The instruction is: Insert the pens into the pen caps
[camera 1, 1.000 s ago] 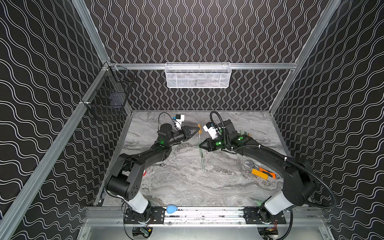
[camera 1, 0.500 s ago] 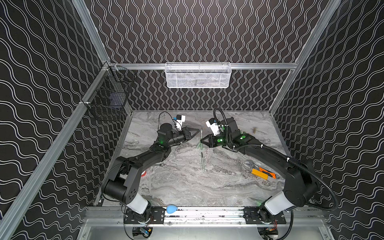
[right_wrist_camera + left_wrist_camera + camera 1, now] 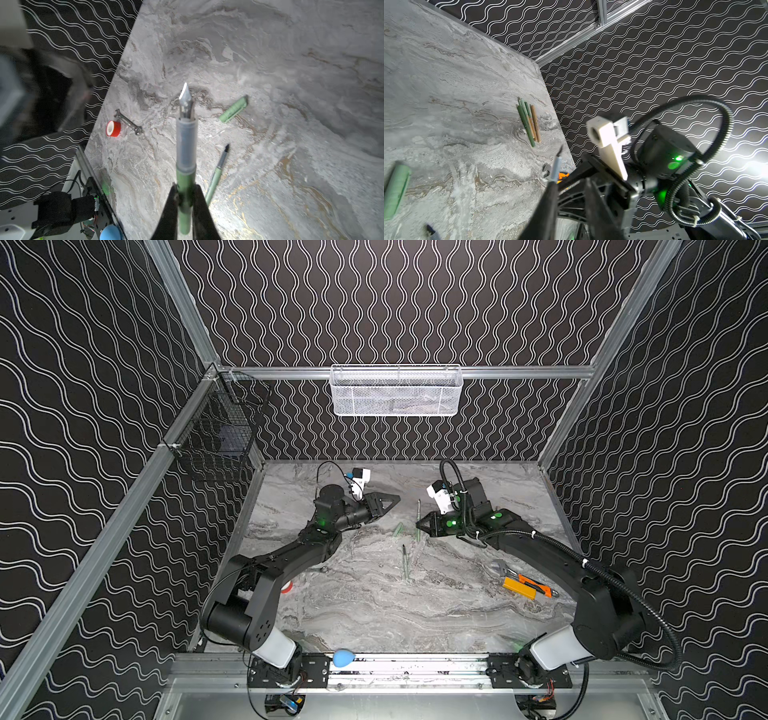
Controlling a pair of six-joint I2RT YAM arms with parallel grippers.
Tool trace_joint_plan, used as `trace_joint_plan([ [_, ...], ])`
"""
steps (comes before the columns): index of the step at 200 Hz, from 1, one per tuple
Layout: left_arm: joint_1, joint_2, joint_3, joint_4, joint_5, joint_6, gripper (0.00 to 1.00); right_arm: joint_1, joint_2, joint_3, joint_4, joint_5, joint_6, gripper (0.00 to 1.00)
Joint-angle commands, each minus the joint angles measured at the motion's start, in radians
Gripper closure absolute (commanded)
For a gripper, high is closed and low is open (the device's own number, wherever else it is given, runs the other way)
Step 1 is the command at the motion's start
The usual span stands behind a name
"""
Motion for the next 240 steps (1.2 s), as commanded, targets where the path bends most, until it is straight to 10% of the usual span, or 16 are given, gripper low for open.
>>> trace_joint_plan([
  [1,0.003,0.005,0.015,-0.008,-0.007,0.018,0.52,-0.007,0.060,0.025,-0.188,0.126,-0.051,0.99],
  [110,0.003,-0.077,0.249,-0.610,-0.038,0.274,0.02,0.004,0.105,-0.078,-0.078,0.254,-0.031,0.98],
  [240,0.000,-0.231,0.121,-0.731,-0.339,0.338,0.01,-0.061,0.217,0.123,-0.298,0.389,-0.154,0.98],
])
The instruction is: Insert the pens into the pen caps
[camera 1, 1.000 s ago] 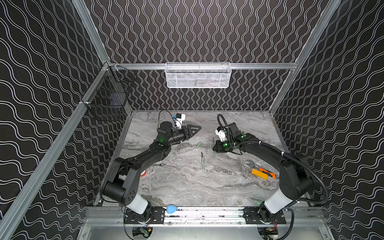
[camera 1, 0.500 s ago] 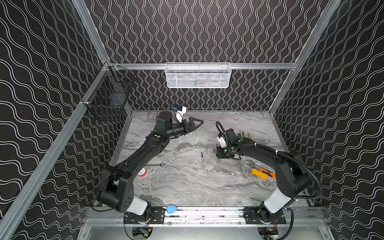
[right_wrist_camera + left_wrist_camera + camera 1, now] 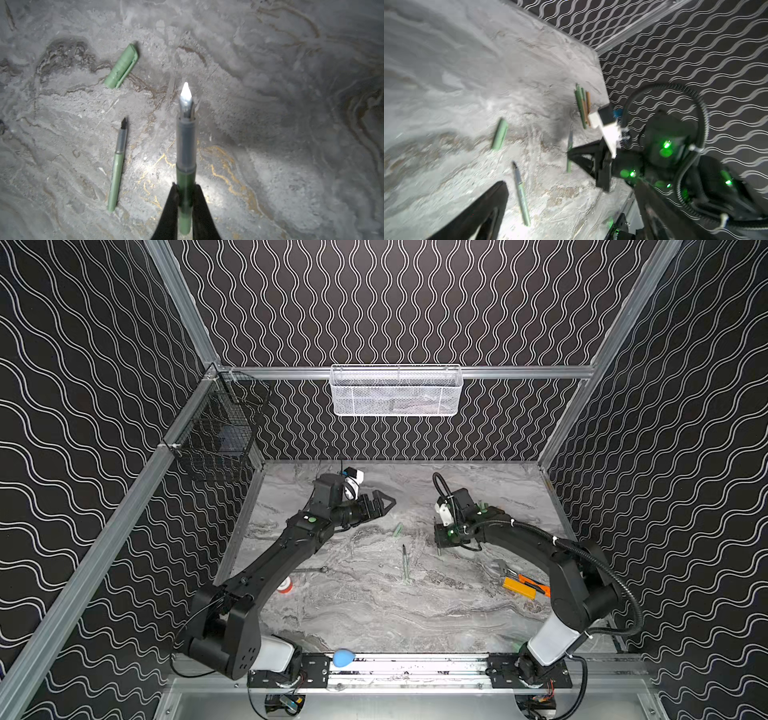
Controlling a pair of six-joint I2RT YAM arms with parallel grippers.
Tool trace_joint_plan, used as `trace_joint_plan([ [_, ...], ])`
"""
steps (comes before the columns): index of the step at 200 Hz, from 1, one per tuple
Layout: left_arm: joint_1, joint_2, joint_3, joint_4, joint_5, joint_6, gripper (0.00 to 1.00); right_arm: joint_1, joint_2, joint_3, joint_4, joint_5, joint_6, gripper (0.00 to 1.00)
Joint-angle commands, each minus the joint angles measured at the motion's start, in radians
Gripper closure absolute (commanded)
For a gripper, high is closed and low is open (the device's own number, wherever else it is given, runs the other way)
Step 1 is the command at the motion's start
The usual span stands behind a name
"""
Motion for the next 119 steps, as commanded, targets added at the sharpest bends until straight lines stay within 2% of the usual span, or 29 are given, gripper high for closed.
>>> trace_joint_plan([
  [1,0.000,-0.035,-0.011,0.033,-0.087,0.017,0.01,-0.025,0.042,0.059,-0.105,0.075,-0.047,0.98],
  [21,0.000,-0.033,0.045,-0.104,-0.127,0.112,0.01,-0.085,0.096,0.121,-0.142,0.108,-0.063,0.97],
  [54,0.000,-0.050,0.071,-0.211,-0.172,0.213,0.01,-0.149,0.225,0.253,-0.202,0.198,-0.128,0.97],
  [96,0.000,-0.078,0.059,-0.279,-0.175,0.261,0.01,-0.191,0.351,0.400,-0.272,0.398,-0.206,0.95],
  [119,0.000,-0.092,0.047,-0.309,-0.174,0.276,0.01,-0.235,0.372,0.430,-0.296,0.406,-0.193,0.93],
])
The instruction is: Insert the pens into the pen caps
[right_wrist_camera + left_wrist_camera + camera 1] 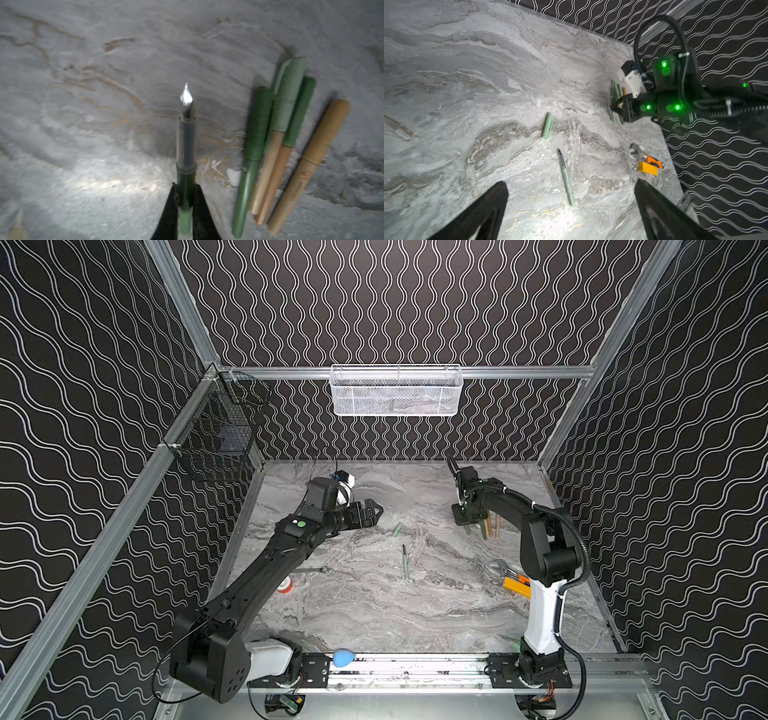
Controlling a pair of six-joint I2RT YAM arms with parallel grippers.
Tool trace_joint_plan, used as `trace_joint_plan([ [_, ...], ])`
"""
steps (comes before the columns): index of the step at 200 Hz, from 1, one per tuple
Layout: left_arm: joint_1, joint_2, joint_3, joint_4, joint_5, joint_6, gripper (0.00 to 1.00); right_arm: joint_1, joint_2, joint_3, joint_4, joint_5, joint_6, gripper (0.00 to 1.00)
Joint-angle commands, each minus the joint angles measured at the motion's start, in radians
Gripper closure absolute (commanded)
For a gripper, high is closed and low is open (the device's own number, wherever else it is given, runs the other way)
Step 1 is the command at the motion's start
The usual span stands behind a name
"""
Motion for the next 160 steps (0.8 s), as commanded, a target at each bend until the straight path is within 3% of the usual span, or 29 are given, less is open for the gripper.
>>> trace_joint_plan([
  [1,0.000,-0.010,-0.011,-0.042,-0.009,0.052,0.01,-0.036,0.018,0.031,-0.071,0.077,-0.020,0.93],
  [102,0.000,-0.027,-0.073,-0.028,0.012,0.017,0.01,-0.053,-0.027,-0.048,-0.082,0.074,0.016,0.75],
  [160,0.000,-0.014,-0.076,-0.020,0.013,0.011,0.01,-0.041,-0.103,-0.078,-0.076,0.039,0.002,0.70],
])
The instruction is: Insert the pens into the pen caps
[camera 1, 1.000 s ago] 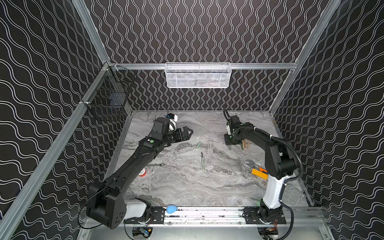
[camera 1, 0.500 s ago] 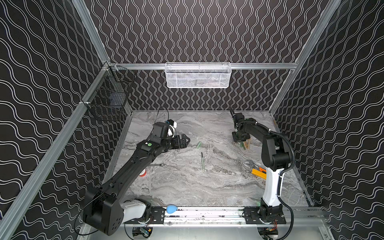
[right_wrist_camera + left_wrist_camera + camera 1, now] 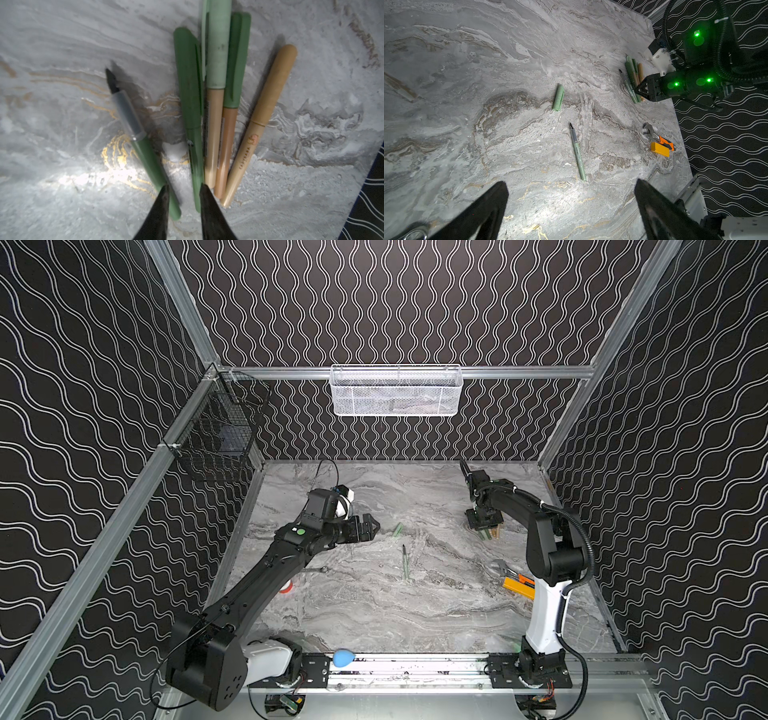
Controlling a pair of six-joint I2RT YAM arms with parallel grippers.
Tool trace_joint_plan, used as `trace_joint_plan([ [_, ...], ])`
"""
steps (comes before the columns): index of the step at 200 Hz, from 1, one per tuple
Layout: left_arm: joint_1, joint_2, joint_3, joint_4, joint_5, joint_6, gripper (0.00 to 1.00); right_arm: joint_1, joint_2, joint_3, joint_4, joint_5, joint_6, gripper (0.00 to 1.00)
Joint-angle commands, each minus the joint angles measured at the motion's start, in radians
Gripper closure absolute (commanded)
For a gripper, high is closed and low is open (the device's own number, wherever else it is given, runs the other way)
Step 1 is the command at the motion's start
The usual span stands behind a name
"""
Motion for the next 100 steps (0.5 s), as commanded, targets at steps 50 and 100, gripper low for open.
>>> trace_joint_plan([
  [50,0.000,0.034,0.031,-0.026,-0.042,0.016,0.01,0.122,-0.214,-0.102,0.032,-0.300,-0.054,0.61],
  [100,0.000,0.098,0.082,-0.083,-0.080,0.006,0.01,0.374,-0.159,-0.070,0.000,-0.456,0.039,0.55],
])
